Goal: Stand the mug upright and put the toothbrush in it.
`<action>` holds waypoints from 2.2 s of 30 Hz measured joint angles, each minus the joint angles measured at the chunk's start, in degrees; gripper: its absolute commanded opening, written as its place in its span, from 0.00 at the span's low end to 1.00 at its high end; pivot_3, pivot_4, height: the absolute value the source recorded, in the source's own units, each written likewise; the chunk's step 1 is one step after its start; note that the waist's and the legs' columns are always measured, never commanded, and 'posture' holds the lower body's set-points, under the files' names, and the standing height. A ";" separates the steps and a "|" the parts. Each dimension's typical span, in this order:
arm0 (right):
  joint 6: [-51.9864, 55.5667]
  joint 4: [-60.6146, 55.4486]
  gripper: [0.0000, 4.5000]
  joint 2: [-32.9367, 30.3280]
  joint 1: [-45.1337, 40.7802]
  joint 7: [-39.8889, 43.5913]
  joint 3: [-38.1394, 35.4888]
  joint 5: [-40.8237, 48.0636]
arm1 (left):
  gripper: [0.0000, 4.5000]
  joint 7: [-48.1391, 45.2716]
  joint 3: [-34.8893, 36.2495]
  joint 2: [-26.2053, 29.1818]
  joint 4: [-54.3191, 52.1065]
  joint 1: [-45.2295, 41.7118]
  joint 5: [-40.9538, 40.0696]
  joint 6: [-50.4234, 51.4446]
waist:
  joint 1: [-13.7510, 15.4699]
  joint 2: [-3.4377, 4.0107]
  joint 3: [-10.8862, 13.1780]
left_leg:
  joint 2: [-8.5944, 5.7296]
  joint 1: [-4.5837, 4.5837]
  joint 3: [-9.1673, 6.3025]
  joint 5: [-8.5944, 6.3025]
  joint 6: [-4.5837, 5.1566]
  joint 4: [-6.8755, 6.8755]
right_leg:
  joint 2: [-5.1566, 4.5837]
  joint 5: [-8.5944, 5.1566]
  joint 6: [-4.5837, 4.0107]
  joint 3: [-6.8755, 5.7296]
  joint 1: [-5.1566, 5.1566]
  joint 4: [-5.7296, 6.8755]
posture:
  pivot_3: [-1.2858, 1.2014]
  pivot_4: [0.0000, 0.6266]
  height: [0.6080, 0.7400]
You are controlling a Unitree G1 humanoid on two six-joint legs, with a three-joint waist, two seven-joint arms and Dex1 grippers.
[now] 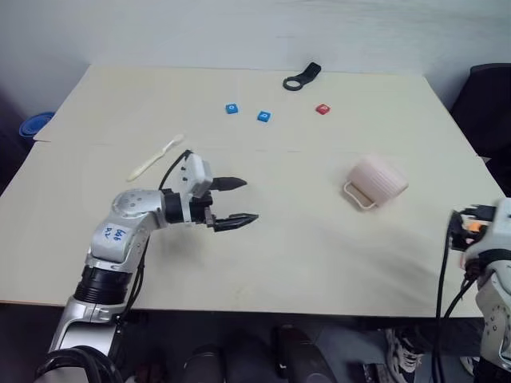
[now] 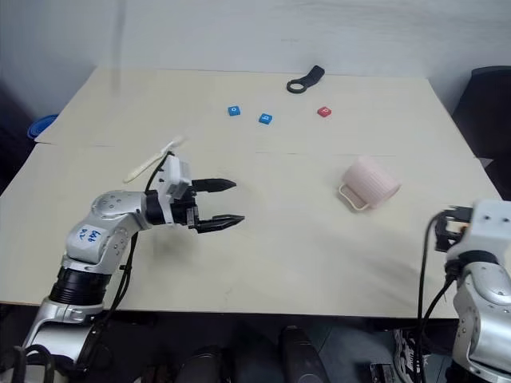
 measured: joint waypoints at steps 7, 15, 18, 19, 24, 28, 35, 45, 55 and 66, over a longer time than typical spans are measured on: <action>7.07 -0.42 0.41 -6.55 -6.28 5.29 25.06 -1.62 | 1.00 1.18 1.20 1.62 -2.18 1.90 0.06 0.66 | 0.32 -0.02 0.00 | 0.00 -0.04 0.01 -0.02 0.04 0.06 | 0.05 0.00 -0.01 0.16 0.00 -0.08 | 0.52 0.24 1.00; 6.61 14.80 0.41 -6.12 -22.20 5.58 31.56 -6.20 | 1.00 4.28 2.10 2.31 -7.40 5.05 0.04 2.50 | 0.41 -0.02 0.00 | 0.06 -0.34 0.05 0.06 -0.12 0.07 | 0.07 0.04 0.05 0.14 -0.17 -0.31 | 0.52 0.24 1.00; 5.27 20.98 0.41 -6.03 -26.42 7.21 33.21 -6.87 | 1.00 5.32 2.68 2.60 -9.33 6.39 0.01 3.19 | 0.38 -0.02 0.00 | 0.08 -0.35 0.14 0.05 -0.15 0.07 | 0.08 0.08 0.13 0.16 -0.17 -0.39 | 0.52 0.24 1.00; 5.04 22.71 0.41 -6.03 -27.20 7.81 33.31 -7.07 | 1.00 5.63 2.92 2.63 -9.96 6.78 0.00 3.28 | 0.39 -0.02 0.00 | 0.08 -0.35 0.17 0.05 -0.14 0.07 | 0.07 0.09 0.16 0.16 -0.17 -0.42 | 0.52 0.24 1.00; 3.38 32.81 0.41 -6.29 -30.42 11.76 33.82 -7.73 | 1.00 7.61 5.05 3.61 -12.85 8.43 -0.48 4.71 | 0.35 -0.02 0.00 | 0.09 -0.34 0.25 0.04 -0.12 0.10 | 0.04 0.17 0.28 0.16 -0.17 -0.46 | 0.52 0.24 1.00; 1.70 37.95 0.34 -6.36 -33.26 15.22 33.45 -7.51 | 1.00 8.44 5.63 3.70 -13.77 9.07 -0.74 5.54 | 0.20 -0.02 0.00 | 0.08 -0.28 0.35 0.04 -0.10 0.13 | 0.07 0.24 0.40 0.14 -0.15 -0.46 | 0.52 0.24 1.00; -2.07 44.16 0.00 -5.66 -37.56 18.06 31.63 -7.97 | 1.00 8.69 5.63 3.70 -15.10 9.13 -1.68 5.68 | 0.15 -0.14 -0.08 | 0.14 -0.27 0.36 0.04 -0.11 0.13 | 0.11 0.26 0.42 0.14 -0.14 -0.49 | 0.52 0.24 1.00; -4.83 36.31 0.00 8.73 -35.81 24.98 22.20 6.41 | 1.00 8.03 7.19 5.00 -14.96 8.56 -3.33 6.36 | -1.58 -0.14 -0.07 | 0.38 -0.18 0.25 -0.03 -0.35 0.08 | 0.63 0.33 0.35 0.26 -0.18 -0.38 | 0.52 0.24 1.00; -27.81 44.66 0.00 27.76 -32.47 27.35 25.27 9.70 | 1.00 7.51 10.28 8.51 -12.79 7.90 -3.90 6.87 | -1.13 -0.07 -0.03 | 0.35 -0.44 0.23 -0.08 -0.29 0.09 | 0.37 0.32 0.32 0.14 -0.30 -0.38 | 0.52 0.24 1.00; -24.72 30.98 0.64 18.64 -15.88 30.38 28.16 10.97 | 1.00 6.37 10.04 9.19 -12.65 7.41 -3.93 6.89 | -1.33 -0.03 -0.01 | 0.17 -0.31 0.29 -0.11 -0.11 0.15 | -0.14 0.32 0.34 -0.09 -0.20 -0.48 | 0.52 0.24 1.00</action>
